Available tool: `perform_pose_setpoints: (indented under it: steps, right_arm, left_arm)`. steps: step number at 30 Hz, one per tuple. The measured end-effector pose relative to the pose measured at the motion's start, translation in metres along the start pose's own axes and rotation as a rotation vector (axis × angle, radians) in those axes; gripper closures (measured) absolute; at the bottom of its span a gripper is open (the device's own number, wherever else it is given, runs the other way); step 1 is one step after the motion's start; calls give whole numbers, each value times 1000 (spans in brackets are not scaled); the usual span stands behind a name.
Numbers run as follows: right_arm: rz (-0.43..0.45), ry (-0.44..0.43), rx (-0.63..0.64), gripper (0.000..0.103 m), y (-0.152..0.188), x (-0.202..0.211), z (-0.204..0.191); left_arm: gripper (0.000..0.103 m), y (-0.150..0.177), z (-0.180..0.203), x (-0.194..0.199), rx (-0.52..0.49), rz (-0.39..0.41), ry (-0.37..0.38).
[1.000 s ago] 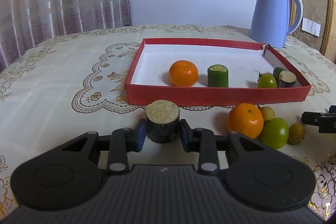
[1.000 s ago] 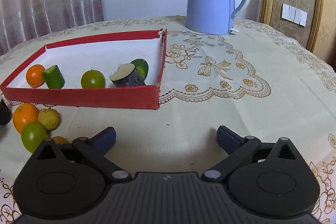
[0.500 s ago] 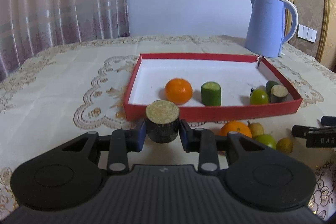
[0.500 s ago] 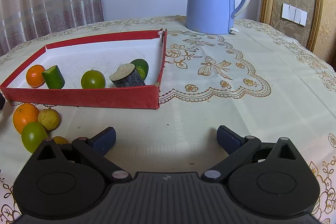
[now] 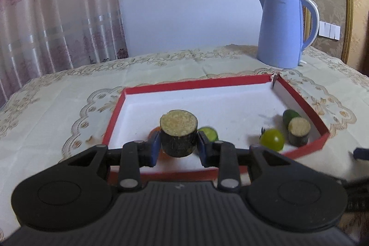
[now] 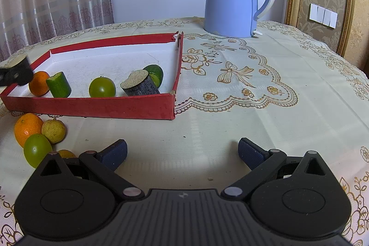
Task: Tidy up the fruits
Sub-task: 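Carry the eggplant chunk into the red tray and open the left gripper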
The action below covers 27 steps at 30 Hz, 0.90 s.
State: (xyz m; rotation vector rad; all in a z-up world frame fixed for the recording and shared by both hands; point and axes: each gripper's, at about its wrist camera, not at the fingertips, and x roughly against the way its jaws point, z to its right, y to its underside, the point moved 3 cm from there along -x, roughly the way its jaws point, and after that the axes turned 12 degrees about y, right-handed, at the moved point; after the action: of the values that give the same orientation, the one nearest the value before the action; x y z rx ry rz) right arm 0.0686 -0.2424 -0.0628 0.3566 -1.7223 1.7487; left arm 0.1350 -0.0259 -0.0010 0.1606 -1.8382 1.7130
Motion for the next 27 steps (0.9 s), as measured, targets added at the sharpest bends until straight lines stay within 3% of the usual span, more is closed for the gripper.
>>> perform_pose_setpoints:
  steps: [11,24,27]
  right_arm:
    - [0,0,0,0,0,0,0]
    - [0,0,0,0,0,0,0]
    - [0,0,0,0,0,0,0]
  left_arm:
    - [73,-14,-11,-48,12,-38,-43]
    - [70,-13,-19,-73,2,-57,-72]
    - [57,-14,-20,-67,2,-41,-79]
